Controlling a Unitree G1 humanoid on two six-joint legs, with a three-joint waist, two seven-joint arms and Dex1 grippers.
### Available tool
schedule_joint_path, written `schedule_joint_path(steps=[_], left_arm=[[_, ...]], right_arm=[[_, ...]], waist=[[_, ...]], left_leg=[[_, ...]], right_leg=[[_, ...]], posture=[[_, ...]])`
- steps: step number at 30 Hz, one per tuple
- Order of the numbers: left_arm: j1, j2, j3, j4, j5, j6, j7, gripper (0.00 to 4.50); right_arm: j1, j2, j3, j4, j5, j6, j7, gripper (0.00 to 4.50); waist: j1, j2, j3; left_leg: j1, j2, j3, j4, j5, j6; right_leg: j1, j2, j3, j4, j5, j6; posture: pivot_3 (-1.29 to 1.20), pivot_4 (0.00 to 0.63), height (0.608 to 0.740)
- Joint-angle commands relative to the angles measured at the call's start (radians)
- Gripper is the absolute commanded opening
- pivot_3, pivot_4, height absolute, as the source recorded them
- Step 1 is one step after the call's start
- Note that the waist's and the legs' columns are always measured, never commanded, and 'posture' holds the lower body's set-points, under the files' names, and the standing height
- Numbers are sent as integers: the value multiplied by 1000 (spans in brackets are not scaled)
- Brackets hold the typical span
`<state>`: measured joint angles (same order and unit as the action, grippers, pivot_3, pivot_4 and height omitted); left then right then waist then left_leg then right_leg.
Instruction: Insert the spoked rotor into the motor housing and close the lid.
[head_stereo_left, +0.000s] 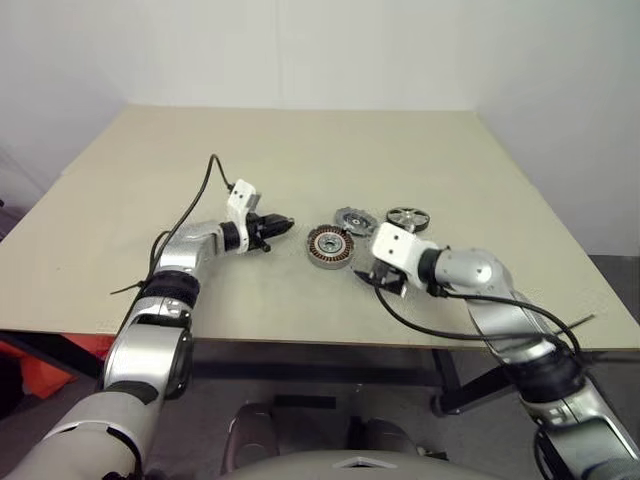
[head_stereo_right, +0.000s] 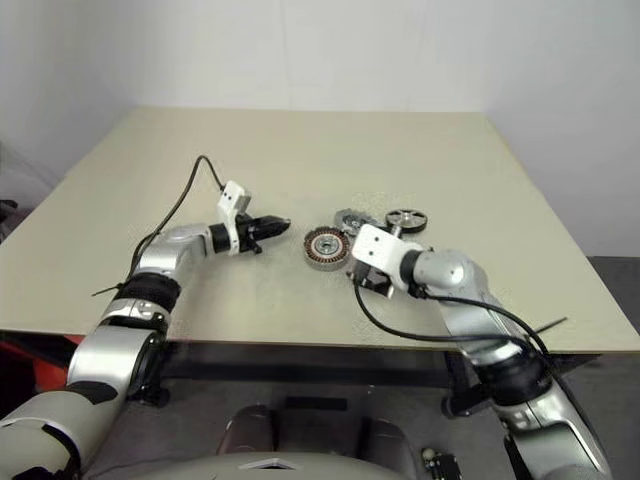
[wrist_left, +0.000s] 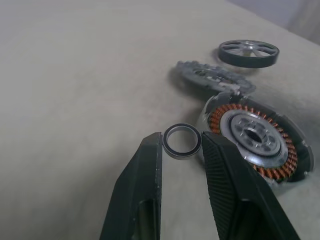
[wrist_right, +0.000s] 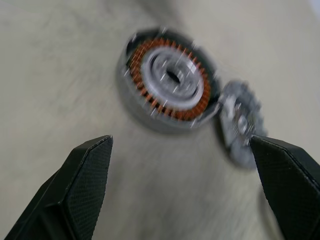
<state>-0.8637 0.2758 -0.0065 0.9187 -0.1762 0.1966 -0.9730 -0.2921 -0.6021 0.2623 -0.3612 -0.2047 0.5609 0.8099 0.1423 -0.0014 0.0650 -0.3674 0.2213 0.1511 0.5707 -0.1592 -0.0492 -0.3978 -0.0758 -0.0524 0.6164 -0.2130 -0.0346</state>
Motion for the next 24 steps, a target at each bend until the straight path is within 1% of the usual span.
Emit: schedule_joint_path(steps=[1, 6, 11, 24], left_arm=[[-81, -34, -23, 71, 31, -73, -29, 1273], [-138, -76, -47, 169, 72, -136, -55, 1273], [-161, -93, -66, 223, 114, -185, -64, 1273], [-166, -131, -60, 246, 142, -199, -65, 1273]], right_arm=[[28, -11, -40, -100, 13, 53, -20, 4500], [52, 0, -37, -114, -3, 96, -74, 4500], [68, -4, -38, -135, 5, 116, -102, 4500], [76, -15, -42, -125, 9, 123, -139, 4500]], waist=[[1, 0, 0], [3, 0, 0], [10, 0, 0], [12, 0, 0]], left_leg=[[1, 0, 0, 0, 0, 0], [2, 0, 0, 0, 1, -1], [1, 0, 0, -1, 0, -1], [1, -1, 0, -1, 0, 0]], right_leg=[[0, 0, 0, 0, -1, 2], [1, 0, 0, 0, -1, 3], [1, 0, 0, 0, 2, -2], [2, 0, 0, -2, 2, -2]], posture=[[0, 0, 740], [0, 0, 740], [0, 0, 740], [0, 0, 740]])
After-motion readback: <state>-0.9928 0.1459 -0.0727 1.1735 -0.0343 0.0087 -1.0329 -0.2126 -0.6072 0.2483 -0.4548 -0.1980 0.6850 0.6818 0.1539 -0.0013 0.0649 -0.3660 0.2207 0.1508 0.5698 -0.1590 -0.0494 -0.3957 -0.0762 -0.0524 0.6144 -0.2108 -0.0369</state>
